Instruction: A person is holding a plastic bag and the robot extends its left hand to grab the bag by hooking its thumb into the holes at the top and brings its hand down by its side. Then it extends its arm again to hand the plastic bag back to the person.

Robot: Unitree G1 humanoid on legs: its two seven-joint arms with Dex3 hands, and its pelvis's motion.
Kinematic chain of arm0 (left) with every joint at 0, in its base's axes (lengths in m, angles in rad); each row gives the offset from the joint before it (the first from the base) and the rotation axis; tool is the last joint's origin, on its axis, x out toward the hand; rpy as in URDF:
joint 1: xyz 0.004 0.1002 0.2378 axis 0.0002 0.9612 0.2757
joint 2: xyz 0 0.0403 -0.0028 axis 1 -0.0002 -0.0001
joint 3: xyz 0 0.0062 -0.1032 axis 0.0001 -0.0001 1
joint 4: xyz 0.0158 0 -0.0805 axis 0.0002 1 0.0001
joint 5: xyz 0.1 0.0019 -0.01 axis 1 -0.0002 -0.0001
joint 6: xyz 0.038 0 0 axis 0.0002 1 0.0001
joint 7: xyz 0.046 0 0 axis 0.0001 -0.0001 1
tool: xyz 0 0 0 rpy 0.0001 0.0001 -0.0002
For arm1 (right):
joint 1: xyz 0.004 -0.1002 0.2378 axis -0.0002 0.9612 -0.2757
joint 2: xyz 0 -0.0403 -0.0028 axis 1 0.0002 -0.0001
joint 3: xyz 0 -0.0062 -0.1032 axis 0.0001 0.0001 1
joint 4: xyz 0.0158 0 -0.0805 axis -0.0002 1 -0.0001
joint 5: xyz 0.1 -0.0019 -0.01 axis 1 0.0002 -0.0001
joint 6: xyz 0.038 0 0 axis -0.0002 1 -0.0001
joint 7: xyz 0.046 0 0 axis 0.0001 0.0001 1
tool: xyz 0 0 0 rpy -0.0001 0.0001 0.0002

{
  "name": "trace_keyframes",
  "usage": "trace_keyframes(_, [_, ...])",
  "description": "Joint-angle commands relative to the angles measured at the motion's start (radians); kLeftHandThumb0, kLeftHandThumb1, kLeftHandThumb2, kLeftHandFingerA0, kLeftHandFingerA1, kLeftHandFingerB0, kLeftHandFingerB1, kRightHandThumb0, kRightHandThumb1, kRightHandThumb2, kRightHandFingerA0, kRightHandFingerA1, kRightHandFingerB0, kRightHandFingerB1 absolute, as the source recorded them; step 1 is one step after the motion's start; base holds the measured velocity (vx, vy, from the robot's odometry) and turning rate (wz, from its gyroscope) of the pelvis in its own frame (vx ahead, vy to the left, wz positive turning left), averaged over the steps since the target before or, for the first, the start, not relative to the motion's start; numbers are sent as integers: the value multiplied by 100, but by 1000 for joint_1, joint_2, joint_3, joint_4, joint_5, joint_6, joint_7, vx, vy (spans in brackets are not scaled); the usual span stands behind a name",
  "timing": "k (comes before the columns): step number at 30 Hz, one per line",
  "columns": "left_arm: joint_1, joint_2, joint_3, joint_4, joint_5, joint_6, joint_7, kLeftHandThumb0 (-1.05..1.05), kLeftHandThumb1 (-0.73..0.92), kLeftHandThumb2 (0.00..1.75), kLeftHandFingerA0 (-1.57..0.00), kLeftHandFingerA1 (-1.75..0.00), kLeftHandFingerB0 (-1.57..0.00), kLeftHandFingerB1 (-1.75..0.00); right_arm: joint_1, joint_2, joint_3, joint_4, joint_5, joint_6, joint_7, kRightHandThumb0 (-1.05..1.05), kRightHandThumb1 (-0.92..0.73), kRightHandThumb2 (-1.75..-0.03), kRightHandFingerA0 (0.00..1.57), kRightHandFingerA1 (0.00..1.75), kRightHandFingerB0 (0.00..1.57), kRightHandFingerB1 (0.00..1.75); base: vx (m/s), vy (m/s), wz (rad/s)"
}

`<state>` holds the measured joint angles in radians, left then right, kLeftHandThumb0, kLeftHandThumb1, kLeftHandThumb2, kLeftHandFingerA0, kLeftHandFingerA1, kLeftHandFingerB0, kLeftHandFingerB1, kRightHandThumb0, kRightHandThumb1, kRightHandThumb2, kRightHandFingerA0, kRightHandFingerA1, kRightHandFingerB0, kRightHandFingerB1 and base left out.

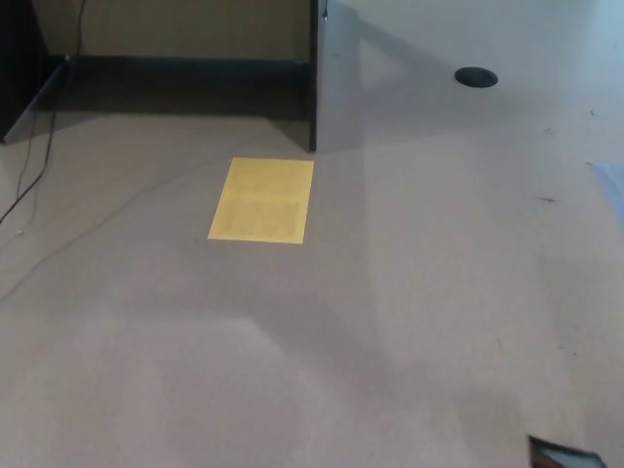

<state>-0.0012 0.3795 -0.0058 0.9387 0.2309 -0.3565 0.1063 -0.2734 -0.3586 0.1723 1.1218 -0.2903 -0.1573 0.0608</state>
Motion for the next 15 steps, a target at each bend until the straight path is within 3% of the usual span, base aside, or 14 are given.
trace_keyframes(1, [5, 25, 3, 44, 13, -156, 67, -40, 46, 67, -43, -47, -36, -42, 3, -32, 18, 42, -20, -80, 12, -37, -57, -94, 60, 64, 48, 56, 0, 0, 0])
trace_keyframes(2, [8, 22, 8, 48, 3, -169, 60, -42, 44, 66, -38, -45, -32, -40, 5, -33, 24, 49, -25, -85, 6, -41, -66, -62, 66, 46, 58, 40, 0, 0, 0])
trace_keyframes(7, [32, 15, 8, 66, 4, -238, 76, -47, 46, 65, -27, -41, -23, -36, 22, -35, 35, 77, -34, -111, 1, -42, -64, -63, 68, 48, 59, 42, 0, 0, 0])
trace_keyframes(8, [44, 21, -4, 63, 37, -272, 132, -24, 33, 88, -11, -52, -9, -50, 27, -32, 41, 79, -40, -104, -2, -38, -69, -61, 68, 45, 61, 41, 0, 0, 0])
trace_keyframes(10, [56, 25, -13, 64, 51, -278, 152, -26, 34, 89, -8, -51, -7, -49, 36, -31, 45, 85, -41, -110, -2, -43, -65, -63, 66, 47, 57, 41, 0, 0, 0])
trace_keyframes(11, [58, 27, -17, 65, 57, -281, 161, -26, 34, 89, -8, -51, -7, -49, 38, -31, 46, 87, -40, -112, -2, -43, -65, -63, 66, 47, 57, 41, 0, 0, 0])
trace_keyframes(12, [69, 25, -18, 52, 61, -284, 175, -47, 50, 55, -20, -32, -17, -28, 45, -29, 43, 90, -36, -114, 0, -40, -65, -62, 66, 47, 58, 41, 0, 0, 0])
trace_keyframes(13, [88, 20, -10, 19, 55, -316, 185, -28, 34, 88, -1, -49, 0, -47, 55, -28, 41, 95, -31, -120, 4, -40, -66, -62, 66, 46, 59, 41, 0, 0, 0])
trace_keyframes(14, [98, 19, -7, -5, 54, -333, 191, -53, 33, 68, -3, -39, -2, -35, 61, -28, 42, 98, -33, -122, 1, -41, -65, -62, 67, 47, 59, 41, 0, 0, 0])
trace_keyframes(15, [101, 19, -6, -15, 55, -336, 193, -53, 33, 68, -3, -39, -2, -35, 63, -27, 43, 99, -35, -122, -3, -41, -65, -62, 67, 47, 59, 41, 0, 0, 0])
